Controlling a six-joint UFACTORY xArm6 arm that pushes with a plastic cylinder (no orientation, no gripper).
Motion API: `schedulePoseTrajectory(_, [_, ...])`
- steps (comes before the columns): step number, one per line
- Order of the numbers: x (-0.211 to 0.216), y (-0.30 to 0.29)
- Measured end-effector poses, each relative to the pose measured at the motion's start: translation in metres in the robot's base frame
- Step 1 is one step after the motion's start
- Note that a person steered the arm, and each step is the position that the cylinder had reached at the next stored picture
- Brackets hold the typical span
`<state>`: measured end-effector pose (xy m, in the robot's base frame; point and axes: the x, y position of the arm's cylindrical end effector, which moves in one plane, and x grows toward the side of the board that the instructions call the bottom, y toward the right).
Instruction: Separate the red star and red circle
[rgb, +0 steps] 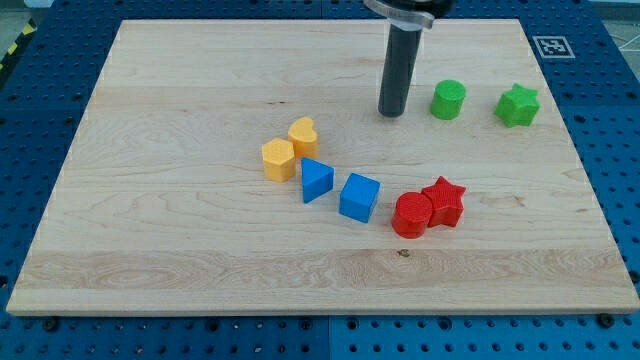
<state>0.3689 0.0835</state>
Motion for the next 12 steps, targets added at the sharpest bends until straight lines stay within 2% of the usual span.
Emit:
schedulePoseTrajectory(3, [0.002,0.08])
schedulePoseTrajectory(4, [0.002,0.082])
schedulePoseTrajectory(5, [0.012,0.057])
schedulePoseTrajectory(7, [0.105,0.069])
schedulePoseTrajectory(8, [0.106,0.069])
schedulePoseTrajectory(9, [0.127,0.069])
schedulePoseTrajectory(11, [0.197,0.086])
schedulePoseTrajectory(12, [0.196,0.099])
